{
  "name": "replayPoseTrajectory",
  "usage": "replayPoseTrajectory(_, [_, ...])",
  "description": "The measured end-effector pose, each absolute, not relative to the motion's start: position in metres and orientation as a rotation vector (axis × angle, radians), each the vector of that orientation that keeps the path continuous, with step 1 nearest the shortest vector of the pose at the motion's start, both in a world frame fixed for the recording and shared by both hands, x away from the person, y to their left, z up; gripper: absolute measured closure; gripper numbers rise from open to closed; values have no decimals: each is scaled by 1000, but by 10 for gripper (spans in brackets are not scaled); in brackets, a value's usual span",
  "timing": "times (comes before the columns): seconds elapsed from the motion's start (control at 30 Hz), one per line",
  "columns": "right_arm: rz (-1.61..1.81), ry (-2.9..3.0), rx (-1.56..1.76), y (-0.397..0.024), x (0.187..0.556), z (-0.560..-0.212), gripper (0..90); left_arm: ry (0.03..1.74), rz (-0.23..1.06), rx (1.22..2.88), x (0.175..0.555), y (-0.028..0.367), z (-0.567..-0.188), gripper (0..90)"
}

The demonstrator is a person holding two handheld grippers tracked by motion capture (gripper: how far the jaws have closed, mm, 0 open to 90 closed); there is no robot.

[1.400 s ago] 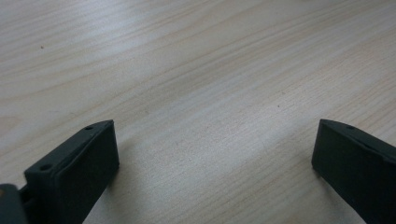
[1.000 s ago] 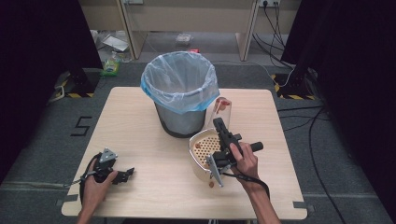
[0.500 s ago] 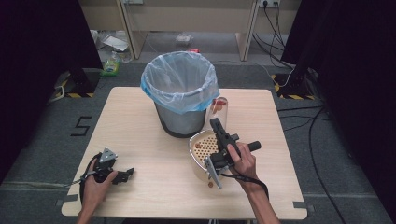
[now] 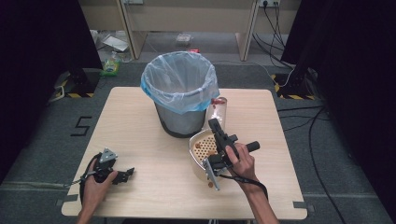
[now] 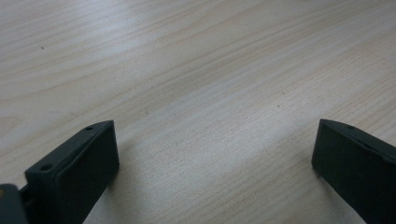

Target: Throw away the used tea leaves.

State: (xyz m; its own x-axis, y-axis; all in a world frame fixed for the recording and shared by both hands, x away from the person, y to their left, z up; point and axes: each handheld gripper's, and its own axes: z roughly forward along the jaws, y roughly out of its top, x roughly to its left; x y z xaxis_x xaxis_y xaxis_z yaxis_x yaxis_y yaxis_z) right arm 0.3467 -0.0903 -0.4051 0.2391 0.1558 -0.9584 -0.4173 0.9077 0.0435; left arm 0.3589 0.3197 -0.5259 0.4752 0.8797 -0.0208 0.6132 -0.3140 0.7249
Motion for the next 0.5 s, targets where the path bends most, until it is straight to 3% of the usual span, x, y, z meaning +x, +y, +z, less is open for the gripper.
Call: replayPoseTrajectory(0.5, [545, 1365, -81, -101, 349, -391, 875, 1232, 505, 2044, 359, 320, -526, 0])
